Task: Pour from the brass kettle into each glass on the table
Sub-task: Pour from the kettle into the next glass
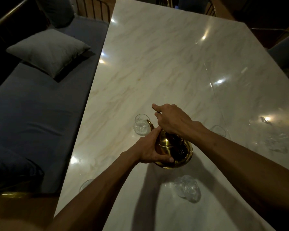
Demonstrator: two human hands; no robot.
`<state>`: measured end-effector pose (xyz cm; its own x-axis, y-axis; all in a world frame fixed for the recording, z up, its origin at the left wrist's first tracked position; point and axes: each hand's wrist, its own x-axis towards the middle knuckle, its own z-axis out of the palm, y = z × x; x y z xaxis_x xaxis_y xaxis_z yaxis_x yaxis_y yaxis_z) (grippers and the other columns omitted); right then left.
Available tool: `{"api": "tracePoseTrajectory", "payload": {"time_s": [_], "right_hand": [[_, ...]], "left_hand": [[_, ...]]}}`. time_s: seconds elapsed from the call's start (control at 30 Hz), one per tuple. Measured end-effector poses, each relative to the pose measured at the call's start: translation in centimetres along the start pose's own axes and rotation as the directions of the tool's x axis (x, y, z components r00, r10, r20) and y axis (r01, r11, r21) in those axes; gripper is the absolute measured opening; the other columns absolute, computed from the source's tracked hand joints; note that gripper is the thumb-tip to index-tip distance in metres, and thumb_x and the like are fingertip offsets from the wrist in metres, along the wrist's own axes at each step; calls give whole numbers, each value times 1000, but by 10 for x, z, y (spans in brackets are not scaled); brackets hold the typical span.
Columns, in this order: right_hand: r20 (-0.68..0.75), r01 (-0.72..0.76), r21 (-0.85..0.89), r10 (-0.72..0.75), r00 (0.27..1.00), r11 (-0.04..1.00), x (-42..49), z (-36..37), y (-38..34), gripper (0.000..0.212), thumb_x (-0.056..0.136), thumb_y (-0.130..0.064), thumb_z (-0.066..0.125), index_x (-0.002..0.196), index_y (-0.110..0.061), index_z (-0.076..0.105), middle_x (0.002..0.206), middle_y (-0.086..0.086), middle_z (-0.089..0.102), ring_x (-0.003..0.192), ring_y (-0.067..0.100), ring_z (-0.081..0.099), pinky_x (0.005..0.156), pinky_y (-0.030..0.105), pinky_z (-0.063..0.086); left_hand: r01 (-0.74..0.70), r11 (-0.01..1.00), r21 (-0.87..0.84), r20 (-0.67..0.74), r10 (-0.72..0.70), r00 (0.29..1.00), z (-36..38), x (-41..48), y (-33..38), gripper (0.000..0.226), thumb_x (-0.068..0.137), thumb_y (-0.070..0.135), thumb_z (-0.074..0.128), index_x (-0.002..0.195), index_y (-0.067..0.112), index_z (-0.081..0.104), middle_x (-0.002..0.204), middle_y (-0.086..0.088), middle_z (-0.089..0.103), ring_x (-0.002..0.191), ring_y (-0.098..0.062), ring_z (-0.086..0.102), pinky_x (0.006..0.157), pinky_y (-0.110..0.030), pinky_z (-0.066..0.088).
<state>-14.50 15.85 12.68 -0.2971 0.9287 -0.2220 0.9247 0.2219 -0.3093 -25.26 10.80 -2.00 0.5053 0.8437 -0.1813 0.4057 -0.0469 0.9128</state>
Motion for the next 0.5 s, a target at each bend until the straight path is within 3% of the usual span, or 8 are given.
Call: {"api": "tracePoseTrajectory", "payload": {"time_s": [0.5], "right_hand": [[18, 4, -10, -4, 1000, 1000, -3, -3, -3, 44, 100, -21, 43, 144, -21, 45, 133, 14, 59, 107, 28, 61, 84, 32, 48]], "left_hand": [[-16, 1000, -10, 8, 16, 1000, -1, -2, 4, 116, 65, 66, 89, 159, 36, 28, 158, 8, 48, 143, -19, 52, 117, -50, 48]]}}
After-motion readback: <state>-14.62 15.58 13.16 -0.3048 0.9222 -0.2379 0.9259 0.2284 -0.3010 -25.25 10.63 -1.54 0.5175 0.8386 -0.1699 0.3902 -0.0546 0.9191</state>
